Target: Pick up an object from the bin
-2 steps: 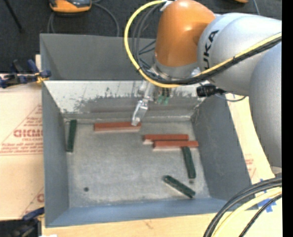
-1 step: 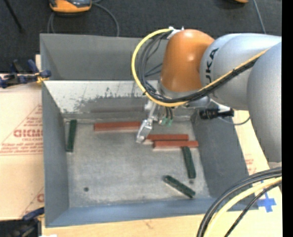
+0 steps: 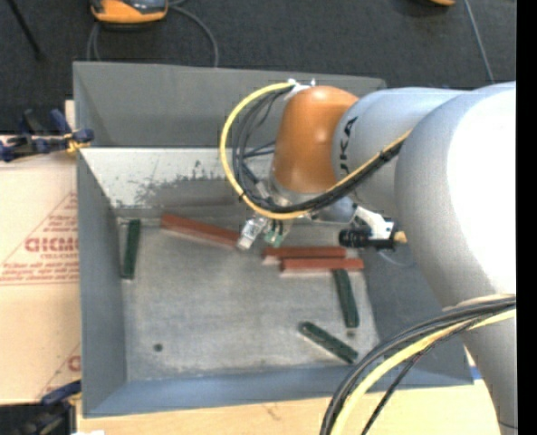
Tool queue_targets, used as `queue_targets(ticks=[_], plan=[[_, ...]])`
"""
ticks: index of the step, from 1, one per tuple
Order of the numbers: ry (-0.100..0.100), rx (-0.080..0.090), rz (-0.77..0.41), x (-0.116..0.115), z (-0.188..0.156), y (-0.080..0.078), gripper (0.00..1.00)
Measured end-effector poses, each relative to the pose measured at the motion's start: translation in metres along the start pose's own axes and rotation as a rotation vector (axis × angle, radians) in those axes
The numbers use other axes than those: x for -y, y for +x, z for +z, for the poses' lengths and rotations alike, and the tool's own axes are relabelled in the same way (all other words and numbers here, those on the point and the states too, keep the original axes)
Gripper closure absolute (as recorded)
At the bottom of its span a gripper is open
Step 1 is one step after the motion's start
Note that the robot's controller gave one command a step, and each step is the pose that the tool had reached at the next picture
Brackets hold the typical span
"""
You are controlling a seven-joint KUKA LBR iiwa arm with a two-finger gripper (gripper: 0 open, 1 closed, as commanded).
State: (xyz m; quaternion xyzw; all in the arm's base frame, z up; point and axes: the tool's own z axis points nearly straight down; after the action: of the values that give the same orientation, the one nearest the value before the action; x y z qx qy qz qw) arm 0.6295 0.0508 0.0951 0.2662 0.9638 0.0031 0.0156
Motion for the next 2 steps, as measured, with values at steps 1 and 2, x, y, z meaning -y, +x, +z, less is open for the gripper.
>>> queue_targets(ticks=[1, 2], plan=[[0.012, -0.022, -0.001, 0.0022, 0.0086, 0.0072, 0.0], [0.013, -0.024, 0.0, 0.0026, 0.0093, 0.0077, 0.0]])
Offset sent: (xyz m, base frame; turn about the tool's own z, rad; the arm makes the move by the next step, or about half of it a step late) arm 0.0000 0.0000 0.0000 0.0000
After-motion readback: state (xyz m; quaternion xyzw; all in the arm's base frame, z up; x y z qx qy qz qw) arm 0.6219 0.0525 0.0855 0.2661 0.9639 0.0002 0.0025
